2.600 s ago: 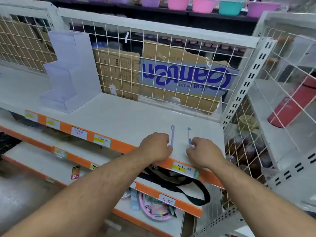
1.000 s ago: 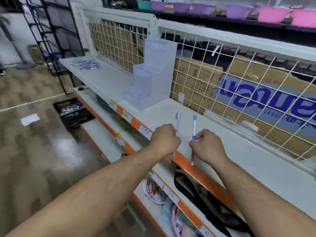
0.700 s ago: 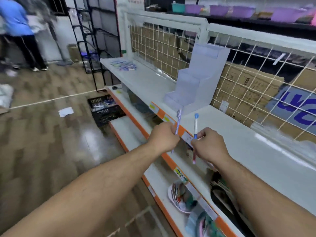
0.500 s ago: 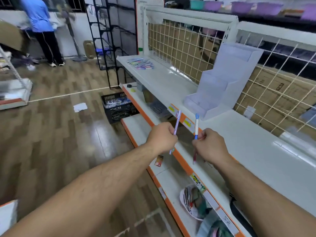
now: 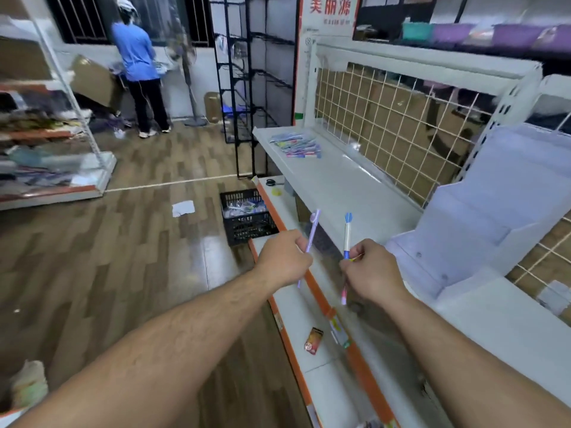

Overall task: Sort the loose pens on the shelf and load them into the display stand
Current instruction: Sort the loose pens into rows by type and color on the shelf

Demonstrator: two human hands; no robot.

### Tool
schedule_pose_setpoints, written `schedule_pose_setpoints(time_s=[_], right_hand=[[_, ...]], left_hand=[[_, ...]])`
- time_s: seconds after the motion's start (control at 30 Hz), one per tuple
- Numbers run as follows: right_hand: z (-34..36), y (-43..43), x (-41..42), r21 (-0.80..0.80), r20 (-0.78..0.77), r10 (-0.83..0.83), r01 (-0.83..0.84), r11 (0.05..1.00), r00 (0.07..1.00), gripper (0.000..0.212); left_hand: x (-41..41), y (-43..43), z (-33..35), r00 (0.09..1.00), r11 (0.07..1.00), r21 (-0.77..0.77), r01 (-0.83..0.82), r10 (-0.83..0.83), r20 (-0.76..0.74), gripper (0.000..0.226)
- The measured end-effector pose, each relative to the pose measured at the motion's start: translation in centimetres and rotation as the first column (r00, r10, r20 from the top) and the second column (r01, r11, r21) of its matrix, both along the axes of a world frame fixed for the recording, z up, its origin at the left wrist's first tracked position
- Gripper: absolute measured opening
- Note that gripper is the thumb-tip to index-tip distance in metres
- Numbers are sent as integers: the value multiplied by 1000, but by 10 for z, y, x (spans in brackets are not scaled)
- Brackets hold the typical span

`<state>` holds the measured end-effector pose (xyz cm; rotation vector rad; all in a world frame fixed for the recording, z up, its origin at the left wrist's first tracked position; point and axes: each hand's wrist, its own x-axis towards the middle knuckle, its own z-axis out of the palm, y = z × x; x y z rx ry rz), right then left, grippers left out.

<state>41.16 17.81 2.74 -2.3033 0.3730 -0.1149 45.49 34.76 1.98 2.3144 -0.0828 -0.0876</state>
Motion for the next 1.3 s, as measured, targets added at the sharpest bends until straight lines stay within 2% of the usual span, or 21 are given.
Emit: schedule_pose_setpoints(time_s=[0.13,0.4,0.97,1.07,1.3], right_hand=[[9,5,46,0,32,31,-31,1000,999,8],[-2,23,124,11,-12,49,-49,999,999,7],[18,144,322,1,-6,-113,113,994,994,6],[20,150,339,-27,-30,-112,111,993,993,7],[18,129,399,-25,-14,-235,234,972,972,9]], left_hand=[[41,5,5,998,999,3,-48,48,33,4],[118,24,-6,999,997,-60,-49,50,15,5],[362,132,-7,985,982,-78,170,-168,31,7],[385,135,-10,983,978,-101,182,-180,26,8],[455,112,-14,962,959,-73,274,-274,10,10]])
